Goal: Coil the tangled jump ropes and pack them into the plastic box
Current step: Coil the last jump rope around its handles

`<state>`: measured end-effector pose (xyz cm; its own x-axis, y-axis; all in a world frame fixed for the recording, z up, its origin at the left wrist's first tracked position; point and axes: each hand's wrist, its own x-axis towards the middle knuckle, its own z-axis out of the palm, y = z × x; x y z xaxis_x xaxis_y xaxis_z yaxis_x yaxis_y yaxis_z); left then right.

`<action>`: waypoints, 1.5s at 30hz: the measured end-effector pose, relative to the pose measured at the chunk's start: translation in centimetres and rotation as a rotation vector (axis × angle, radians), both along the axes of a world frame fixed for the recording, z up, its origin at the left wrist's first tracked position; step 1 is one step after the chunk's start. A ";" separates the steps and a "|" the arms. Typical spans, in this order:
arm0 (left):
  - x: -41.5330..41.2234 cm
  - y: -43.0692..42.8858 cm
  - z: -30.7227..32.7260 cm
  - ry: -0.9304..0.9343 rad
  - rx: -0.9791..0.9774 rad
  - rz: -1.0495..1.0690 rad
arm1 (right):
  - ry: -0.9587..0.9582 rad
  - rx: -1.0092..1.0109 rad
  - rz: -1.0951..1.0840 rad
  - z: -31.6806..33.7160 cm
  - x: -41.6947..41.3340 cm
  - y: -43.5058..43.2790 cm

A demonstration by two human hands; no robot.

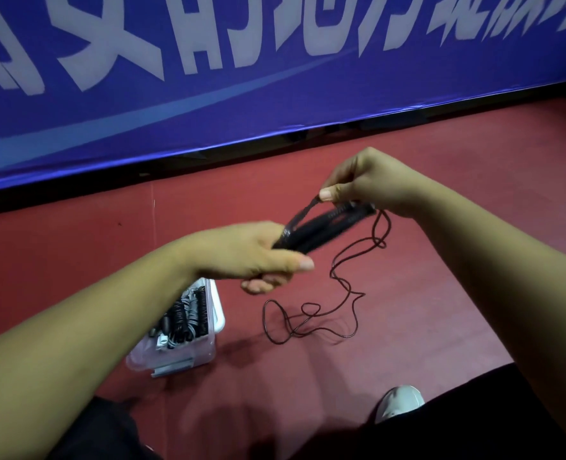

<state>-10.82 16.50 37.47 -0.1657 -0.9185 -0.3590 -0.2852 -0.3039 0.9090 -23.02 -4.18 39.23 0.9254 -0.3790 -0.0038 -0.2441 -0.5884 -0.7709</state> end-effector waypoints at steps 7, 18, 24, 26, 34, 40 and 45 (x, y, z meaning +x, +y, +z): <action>4.9 -0.7 0.2 0.141 -0.209 0.556 | 0.009 0.171 -0.037 -0.8 0.7 0.7; 9.4 -0.3 -2.4 -0.012 -0.186 0.808 | 0.076 0.134 0.059 0.3 0.8 4.6; 8.8 -0.4 -3.2 -0.203 -0.076 0.577 | 0.012 0.195 -0.039 1.7 0.7 4.0; 7.9 -0.3 -3.7 -0.230 -0.031 0.474 | 0.003 0.201 -0.061 1.9 0.4 3.6; 3.4 -1.3 -4.0 -0.779 -0.093 0.153 | 0.009 0.076 -0.060 2.3 0.1 3.3; 1.7 -1.5 -3.9 -0.823 -0.050 0.131 | 0.002 -0.314 0.048 2.5 0.1 3.6; 1.3 -1.2 -3.3 -0.843 -0.107 -0.033 | 0.002 -0.424 0.119 1.5 0.4 2.9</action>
<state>-9.53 15.26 34.21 0.0909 -0.9540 -0.2856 -0.8870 -0.2080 0.4122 -22.63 -1.28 40.69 0.9630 -0.2377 0.1273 -0.1564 -0.8768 -0.4547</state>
